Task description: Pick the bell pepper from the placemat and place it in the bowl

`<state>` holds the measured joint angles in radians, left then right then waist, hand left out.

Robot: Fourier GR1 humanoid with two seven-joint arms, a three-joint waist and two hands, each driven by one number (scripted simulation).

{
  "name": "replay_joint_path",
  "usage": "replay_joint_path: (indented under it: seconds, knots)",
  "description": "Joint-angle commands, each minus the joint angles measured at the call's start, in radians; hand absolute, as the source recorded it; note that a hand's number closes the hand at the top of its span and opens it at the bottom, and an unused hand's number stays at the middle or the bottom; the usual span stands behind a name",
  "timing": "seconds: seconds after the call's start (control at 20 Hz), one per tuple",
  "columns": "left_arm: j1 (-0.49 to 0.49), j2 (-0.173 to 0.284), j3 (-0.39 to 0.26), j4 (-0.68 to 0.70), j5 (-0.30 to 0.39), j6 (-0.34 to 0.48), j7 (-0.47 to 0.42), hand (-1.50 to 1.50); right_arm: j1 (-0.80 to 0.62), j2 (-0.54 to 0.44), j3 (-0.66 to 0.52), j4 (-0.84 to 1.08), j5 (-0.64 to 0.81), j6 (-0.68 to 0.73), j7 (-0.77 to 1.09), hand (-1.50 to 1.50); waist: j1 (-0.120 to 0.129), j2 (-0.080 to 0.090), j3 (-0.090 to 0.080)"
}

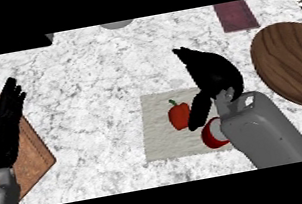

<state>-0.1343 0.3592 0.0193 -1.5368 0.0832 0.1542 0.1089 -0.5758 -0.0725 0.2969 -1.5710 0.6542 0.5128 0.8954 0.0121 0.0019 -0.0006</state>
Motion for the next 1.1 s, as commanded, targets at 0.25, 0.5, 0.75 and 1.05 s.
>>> replay_joint_path:
  seconds: [0.25,0.5,0.75,1.05]
  knots:
    - [0.018,-0.012,0.017,-0.024,0.0,-0.009,-0.001,0.0,-0.006,0.015,0.006,0.229,-0.017,0.136,0.039,-1.5,-0.002,-0.002,0.0]
    - [-0.01,-0.018,0.031,-0.014,-0.019,-0.011,0.046,0.0,0.042,0.023,0.09,0.186,0.093,0.09,0.005,-1.5,-0.011,-0.003,0.001]
    - [0.044,-0.02,0.046,-0.013,-0.028,-0.048,-0.033,0.0,0.06,-0.023,0.116,0.177,0.194,0.021,-0.089,-1.5,-0.011,-0.003,0.001]
    - [-0.001,-0.015,0.102,-0.007,-0.023,-0.072,0.018,0.0,0.007,0.071,0.088,0.354,0.209,-0.043,-0.091,-1.5,-0.006,-0.001,0.001]
